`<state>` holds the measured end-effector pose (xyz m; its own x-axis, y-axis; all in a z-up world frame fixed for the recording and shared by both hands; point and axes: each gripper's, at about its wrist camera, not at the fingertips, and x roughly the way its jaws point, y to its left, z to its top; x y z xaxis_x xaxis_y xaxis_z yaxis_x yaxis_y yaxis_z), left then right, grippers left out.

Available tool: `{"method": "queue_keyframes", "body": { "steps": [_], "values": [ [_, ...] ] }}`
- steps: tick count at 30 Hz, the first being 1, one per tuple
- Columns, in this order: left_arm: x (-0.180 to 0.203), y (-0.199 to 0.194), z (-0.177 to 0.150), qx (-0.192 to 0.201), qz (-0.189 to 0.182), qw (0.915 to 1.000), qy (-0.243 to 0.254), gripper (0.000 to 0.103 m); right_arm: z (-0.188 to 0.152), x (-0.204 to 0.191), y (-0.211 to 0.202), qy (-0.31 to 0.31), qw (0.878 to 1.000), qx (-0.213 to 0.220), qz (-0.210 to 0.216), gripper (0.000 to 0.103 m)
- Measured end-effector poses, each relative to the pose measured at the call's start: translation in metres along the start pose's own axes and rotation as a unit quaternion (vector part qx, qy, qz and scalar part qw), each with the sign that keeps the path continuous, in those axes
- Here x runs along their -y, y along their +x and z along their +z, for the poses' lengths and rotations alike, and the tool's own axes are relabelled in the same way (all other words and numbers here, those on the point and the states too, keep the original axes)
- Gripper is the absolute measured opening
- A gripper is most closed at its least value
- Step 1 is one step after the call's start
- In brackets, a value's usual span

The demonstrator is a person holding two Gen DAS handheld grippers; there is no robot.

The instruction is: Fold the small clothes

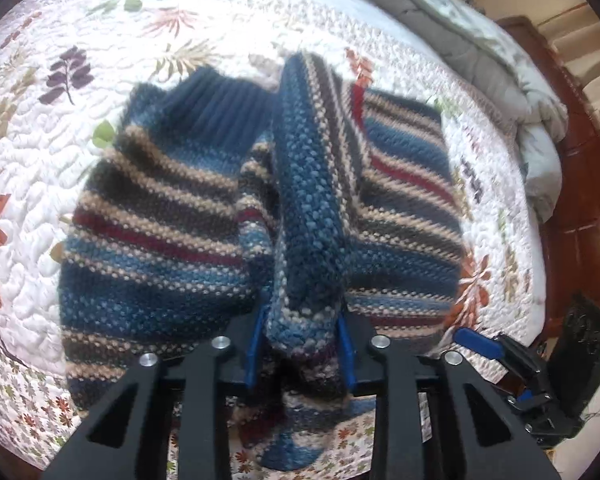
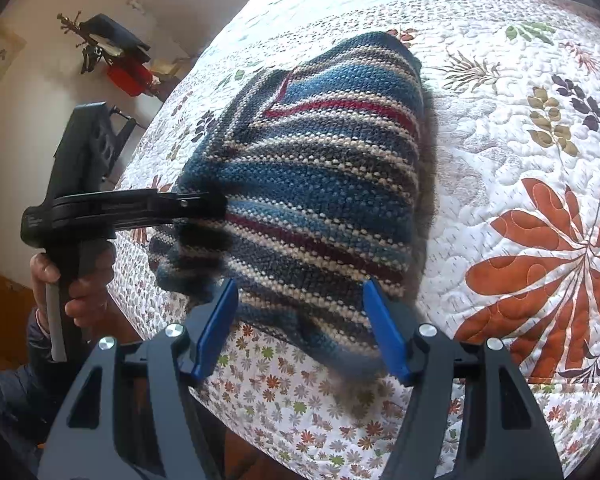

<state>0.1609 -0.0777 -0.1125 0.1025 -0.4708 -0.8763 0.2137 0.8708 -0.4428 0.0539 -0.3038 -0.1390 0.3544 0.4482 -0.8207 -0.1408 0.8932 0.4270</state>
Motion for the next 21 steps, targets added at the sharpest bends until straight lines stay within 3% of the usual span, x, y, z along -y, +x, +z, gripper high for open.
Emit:
{"method": "queue_keyframes", "body": {
  "steps": [5,9,14,18,21],
  "values": [
    [-0.002,-0.041,0.004,0.043,-0.032,0.9986,0.003,0.028,-0.002,0.010,-0.008,0.016,1.000,0.005,-0.004,0.068],
    [-0.006,-0.082,0.005,0.080,-0.027,0.9962,0.018,0.028,-0.001,0.009,-0.009,0.017,1.000,0.008,0.002,0.068],
    [-0.046,-0.119,0.002,0.111,-0.007,0.9937,-0.003,0.028,0.001,-0.008,-0.001,-0.005,1.000,0.001,0.012,0.069],
    [-0.088,-0.093,-0.004,0.074,0.011,0.9967,-0.032,0.029,0.004,-0.017,0.012,-0.017,1.000,-0.012,0.012,0.069],
    [-0.118,-0.046,-0.008,0.022,0.007,0.9972,-0.071,0.031,0.006,-0.019,0.024,-0.014,1.000,-0.024,0.004,0.069]
  ]
}}
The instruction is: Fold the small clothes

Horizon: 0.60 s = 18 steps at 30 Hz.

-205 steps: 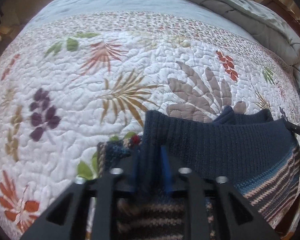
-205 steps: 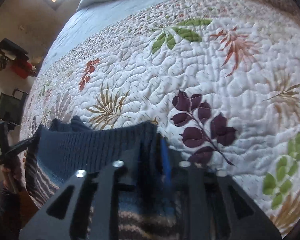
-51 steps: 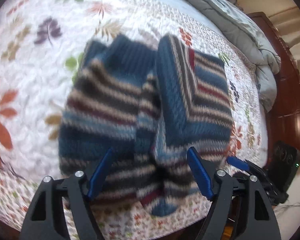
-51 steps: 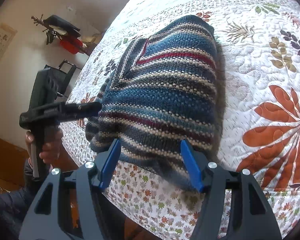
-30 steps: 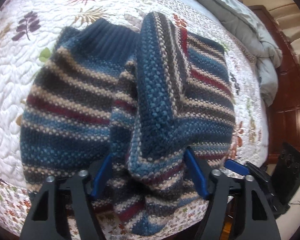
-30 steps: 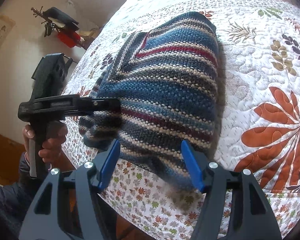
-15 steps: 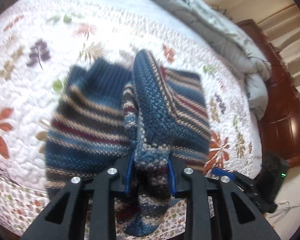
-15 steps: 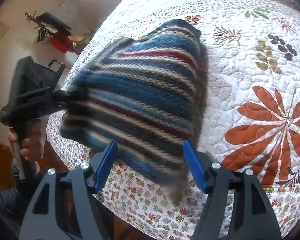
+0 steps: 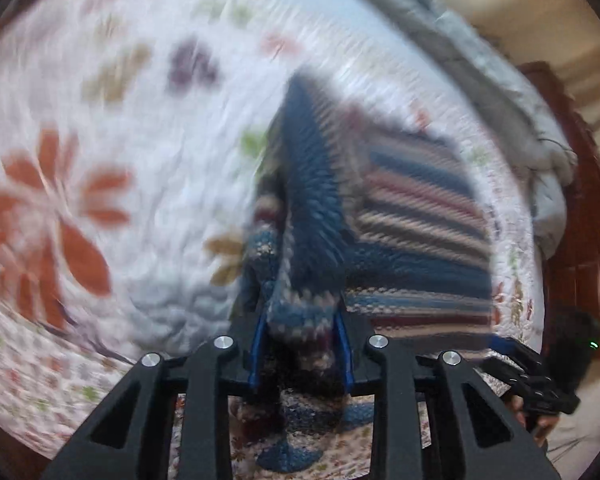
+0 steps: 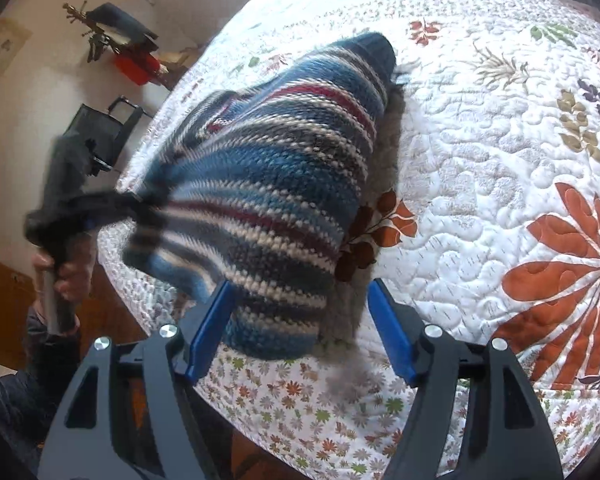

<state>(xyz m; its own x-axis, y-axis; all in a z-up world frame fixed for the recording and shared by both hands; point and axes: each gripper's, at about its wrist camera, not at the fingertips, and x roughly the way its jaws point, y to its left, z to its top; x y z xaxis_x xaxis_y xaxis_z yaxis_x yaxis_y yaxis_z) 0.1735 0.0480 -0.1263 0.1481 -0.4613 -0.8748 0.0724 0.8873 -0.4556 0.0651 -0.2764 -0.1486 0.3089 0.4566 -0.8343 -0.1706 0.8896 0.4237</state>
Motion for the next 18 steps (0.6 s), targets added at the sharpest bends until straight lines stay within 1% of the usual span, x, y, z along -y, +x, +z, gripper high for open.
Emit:
{"method": "queue_keyframes", "body": {
  "steps": [1,2,4,7,9,11,14,16,18],
  "values": [
    [-0.005,0.011,-0.003,-0.003,-0.006,0.9999,-0.010,0.031,0.000,0.001,0.003,0.001,1.000,-0.003,-0.006,0.069],
    [-0.005,0.013,-0.004,0.003,-0.006,1.0000,-0.007,0.032,0.000,0.001,0.005,0.002,1.000,-0.006,-0.007,0.069],
    [-0.001,0.010,-0.003,0.014,0.001,0.9999,0.006,0.033,0.000,0.001,0.006,0.004,1.000,-0.011,-0.005,0.069],
    [0.005,0.010,-0.002,0.011,0.009,0.9998,0.012,0.035,0.001,0.000,0.005,0.002,1.000,-0.015,-0.012,0.070],
    [0.006,0.005,-0.002,0.012,0.011,0.9998,0.014,0.041,0.001,-0.003,0.005,0.001,1.000,-0.017,-0.007,0.072],
    [0.008,-0.002,-0.005,0.015,0.014,0.9997,0.014,0.043,0.000,-0.006,0.009,0.001,1.000,-0.027,0.010,0.073],
    [0.014,-0.011,-0.017,0.021,0.037,0.9989,0.021,0.050,-0.005,-0.006,0.015,0.000,0.999,-0.036,0.017,0.073],
    [0.018,-0.019,-0.026,0.028,0.045,0.9980,0.033,0.053,-0.007,-0.003,0.019,0.002,0.999,-0.041,0.018,0.073],
    [0.021,-0.020,-0.030,0.029,0.051,0.9975,0.040,0.061,-0.008,0.000,0.022,0.007,0.999,-0.044,0.027,0.073]
  ]
}}
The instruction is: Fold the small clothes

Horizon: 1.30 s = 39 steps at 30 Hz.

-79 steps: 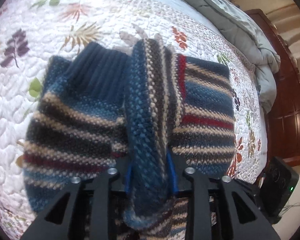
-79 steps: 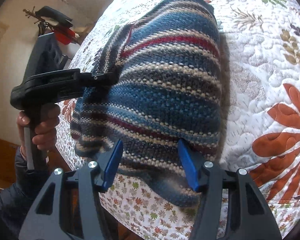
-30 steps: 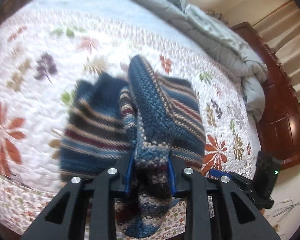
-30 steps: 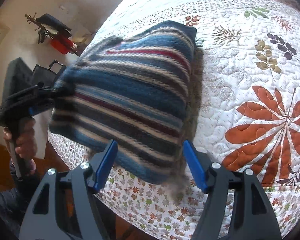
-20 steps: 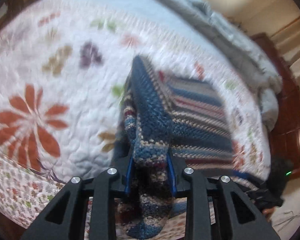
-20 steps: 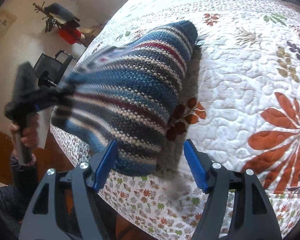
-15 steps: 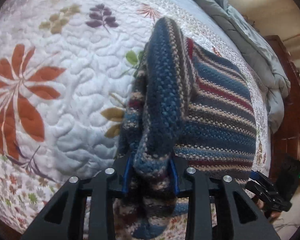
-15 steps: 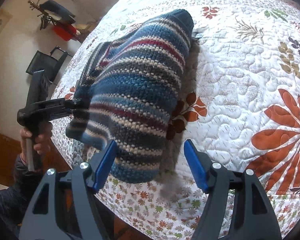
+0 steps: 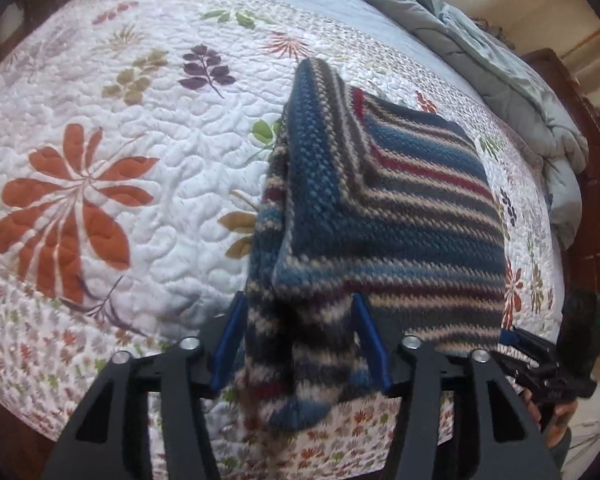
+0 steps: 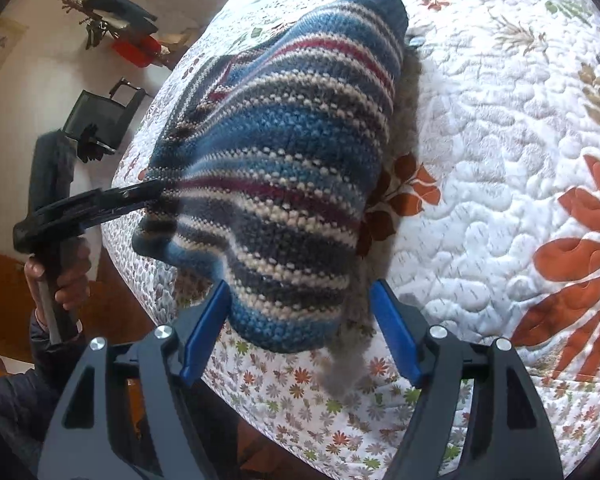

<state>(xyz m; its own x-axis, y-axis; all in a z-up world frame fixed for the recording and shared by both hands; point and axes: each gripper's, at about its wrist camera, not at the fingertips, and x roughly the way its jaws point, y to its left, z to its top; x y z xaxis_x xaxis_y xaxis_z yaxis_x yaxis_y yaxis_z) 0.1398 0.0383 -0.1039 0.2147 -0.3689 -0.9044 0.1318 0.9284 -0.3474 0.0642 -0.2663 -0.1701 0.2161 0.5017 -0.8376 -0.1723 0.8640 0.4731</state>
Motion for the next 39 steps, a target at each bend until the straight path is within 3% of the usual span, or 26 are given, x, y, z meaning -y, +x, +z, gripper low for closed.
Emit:
{"method": "queue_keyframes", "body": {
  "steps": [4,6,8,11,12,17,21,24,27,31,35,39],
  "values": [
    [0.010,0.014,-0.004,-0.011,0.035,0.9991,0.021,0.063,0.003,0.008,0.014,0.020,0.999,-0.011,0.030,0.073],
    [0.010,0.026,-0.005,-0.018,0.056,0.9980,0.022,0.065,0.004,0.011,0.022,0.027,0.999,-0.019,0.037,0.063],
    [0.005,0.039,-0.005,-0.030,0.056,0.9979,0.015,0.064,0.003,0.013,0.029,0.034,0.998,-0.025,0.048,0.040],
    [0.000,0.046,-0.002,-0.039,0.039,0.9985,0.001,0.058,0.002,0.007,0.026,0.021,0.999,-0.021,0.036,0.028],
    [0.000,0.046,-0.001,-0.042,0.029,0.9987,0.000,0.052,0.002,0.004,0.023,0.012,0.999,-0.019,0.030,0.027],
    [0.006,0.044,-0.001,-0.037,0.037,0.9985,0.017,0.051,-0.006,-0.031,-0.001,-0.058,0.998,0.004,-0.030,0.024],
    [0.002,0.049,-0.002,-0.040,0.027,0.9987,0.015,0.052,-0.016,-0.025,0.016,-0.049,0.997,-0.022,-0.053,0.023],
    [-0.001,0.054,0.000,-0.050,0.016,0.9986,0.009,0.053,-0.019,-0.013,0.027,-0.028,0.998,-0.034,-0.042,0.024],
    [0.004,0.045,0.003,-0.046,0.022,0.9983,0.027,0.053,-0.013,-0.010,0.012,-0.016,1.000,-0.025,-0.010,0.035],
    [0.004,0.019,0.011,-0.027,0.026,0.9987,0.034,0.057,-0.004,-0.016,-0.017,-0.044,0.999,-0.006,-0.022,0.059],
    [0.005,-0.004,0.031,0.010,0.033,0.9986,0.041,0.065,0.013,-0.015,-0.040,-0.043,0.999,0.015,-0.020,0.062],
    [0.016,0.004,0.069,0.011,0.027,0.9987,0.042,0.065,0.045,-0.006,-0.048,-0.025,0.998,0.034,-0.037,0.062]
  ]
}}
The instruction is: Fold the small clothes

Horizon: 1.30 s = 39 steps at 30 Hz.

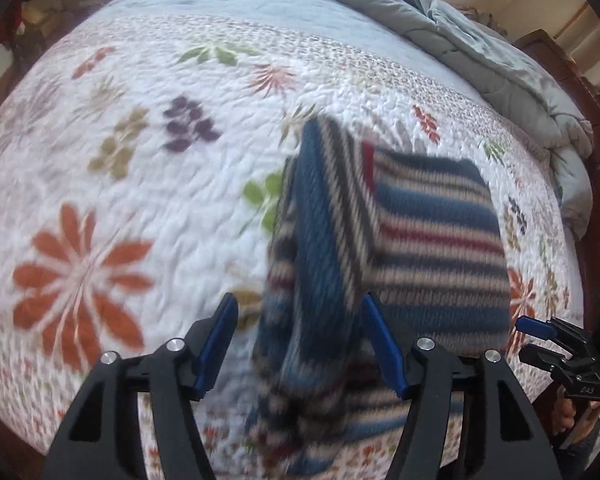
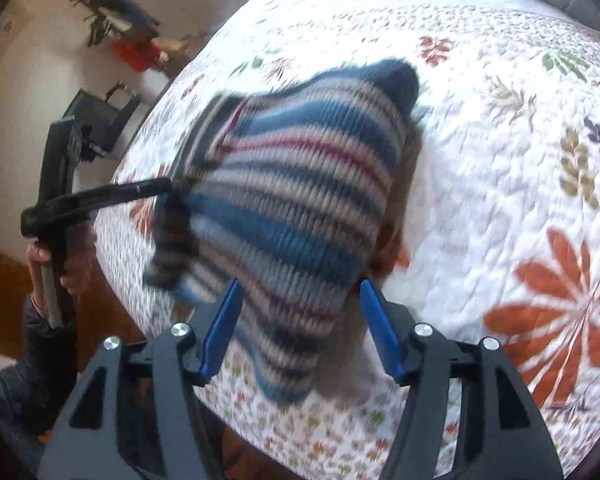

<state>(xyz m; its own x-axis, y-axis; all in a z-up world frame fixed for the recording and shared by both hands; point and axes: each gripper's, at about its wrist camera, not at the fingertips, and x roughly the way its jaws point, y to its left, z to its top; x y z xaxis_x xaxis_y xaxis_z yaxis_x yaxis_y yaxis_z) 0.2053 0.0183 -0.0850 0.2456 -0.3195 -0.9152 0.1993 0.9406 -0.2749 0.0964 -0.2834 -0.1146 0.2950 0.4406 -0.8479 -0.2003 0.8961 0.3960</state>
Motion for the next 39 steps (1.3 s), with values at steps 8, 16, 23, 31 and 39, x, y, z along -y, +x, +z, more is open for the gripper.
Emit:
{"method": "queue_keyframes", "body": {
  "steps": [8,16,23,31,39],
  "values": [
    [0.019,0.046,0.059,-0.021,0.004,0.9998,0.002,0.062,0.085,0.043,0.033,0.069,0.997,-0.010,0.024,0.071],
    [0.008,0.068,0.062,-0.039,-0.031,0.9984,-0.027,0.025,0.112,0.070,0.073,0.112,0.990,-0.037,0.071,0.045],
    [-0.013,0.070,0.058,-0.037,-0.032,0.9978,-0.045,0.021,0.112,0.026,0.055,0.022,1.000,-0.012,0.015,0.037],
    [0.008,0.077,0.057,-0.023,0.027,0.9994,-0.002,0.025,0.110,0.049,0.073,0.062,0.998,-0.025,0.013,0.040],
    [0.003,0.038,0.033,-0.023,0.022,0.9995,0.008,0.062,0.093,0.029,0.043,0.037,0.999,-0.018,0.001,0.068]
  ]
}}
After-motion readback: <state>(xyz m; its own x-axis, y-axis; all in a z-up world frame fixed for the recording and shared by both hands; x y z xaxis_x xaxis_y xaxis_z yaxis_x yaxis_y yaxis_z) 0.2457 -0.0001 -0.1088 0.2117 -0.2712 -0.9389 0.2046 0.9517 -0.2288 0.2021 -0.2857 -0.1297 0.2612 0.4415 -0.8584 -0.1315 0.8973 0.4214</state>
